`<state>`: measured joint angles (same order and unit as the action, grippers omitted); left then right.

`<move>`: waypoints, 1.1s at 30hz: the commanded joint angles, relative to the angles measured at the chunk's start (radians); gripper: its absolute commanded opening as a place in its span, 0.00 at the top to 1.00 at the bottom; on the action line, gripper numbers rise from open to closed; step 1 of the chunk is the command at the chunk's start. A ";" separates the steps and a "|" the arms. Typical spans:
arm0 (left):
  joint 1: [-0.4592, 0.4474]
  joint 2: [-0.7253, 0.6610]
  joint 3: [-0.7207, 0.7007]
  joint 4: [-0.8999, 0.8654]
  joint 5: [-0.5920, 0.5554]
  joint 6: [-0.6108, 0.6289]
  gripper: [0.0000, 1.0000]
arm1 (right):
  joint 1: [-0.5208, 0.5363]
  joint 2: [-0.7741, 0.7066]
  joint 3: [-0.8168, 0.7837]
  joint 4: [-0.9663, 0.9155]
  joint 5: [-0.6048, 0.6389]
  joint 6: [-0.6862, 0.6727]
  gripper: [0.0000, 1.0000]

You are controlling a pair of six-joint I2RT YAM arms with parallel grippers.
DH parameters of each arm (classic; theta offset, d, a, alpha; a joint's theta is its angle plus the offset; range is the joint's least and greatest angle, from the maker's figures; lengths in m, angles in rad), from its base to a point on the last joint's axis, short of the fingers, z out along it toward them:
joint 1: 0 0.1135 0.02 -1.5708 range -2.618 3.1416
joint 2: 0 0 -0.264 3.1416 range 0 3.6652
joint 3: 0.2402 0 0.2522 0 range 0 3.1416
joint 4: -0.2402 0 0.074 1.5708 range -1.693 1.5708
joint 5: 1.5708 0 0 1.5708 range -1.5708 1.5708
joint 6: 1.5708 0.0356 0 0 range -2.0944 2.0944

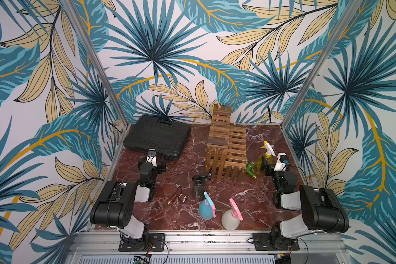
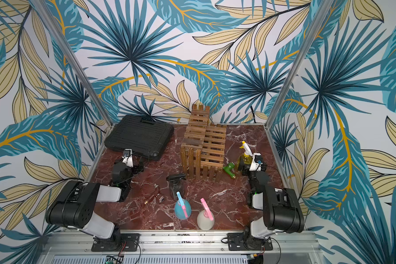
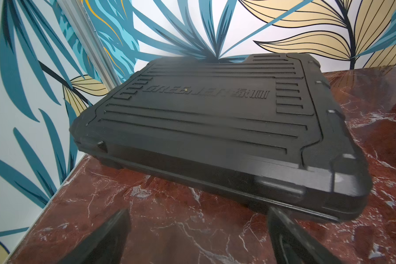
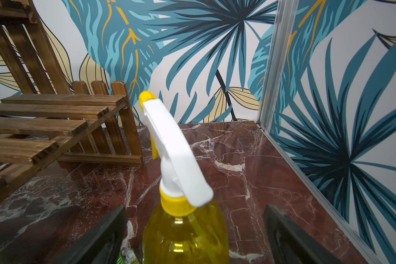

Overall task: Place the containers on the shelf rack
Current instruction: Adjust the shelf at the center of the board.

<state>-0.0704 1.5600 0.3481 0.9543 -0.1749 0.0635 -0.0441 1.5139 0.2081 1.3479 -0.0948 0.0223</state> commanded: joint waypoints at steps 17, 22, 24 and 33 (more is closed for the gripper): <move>0.003 -0.064 -0.052 0.107 0.037 0.021 0.00 | 0.007 -0.104 -0.047 0.006 0.056 0.026 0.01; 0.002 -0.305 -0.075 -0.056 0.052 0.016 0.00 | 0.007 -0.407 -0.054 -0.308 0.204 0.090 0.01; 0.001 -0.436 -0.047 -0.230 0.060 -0.029 0.00 | 0.007 -0.550 -0.056 -0.446 0.263 0.119 0.01; -0.044 -0.775 0.222 -0.794 0.268 -0.227 0.00 | 0.007 -1.081 0.075 -0.871 0.183 0.144 0.01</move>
<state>-0.1005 0.8227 0.4858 0.3893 -0.0105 -0.0830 -0.0395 0.4702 0.1986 0.6563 0.1589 0.1658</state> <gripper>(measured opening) 0.999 0.992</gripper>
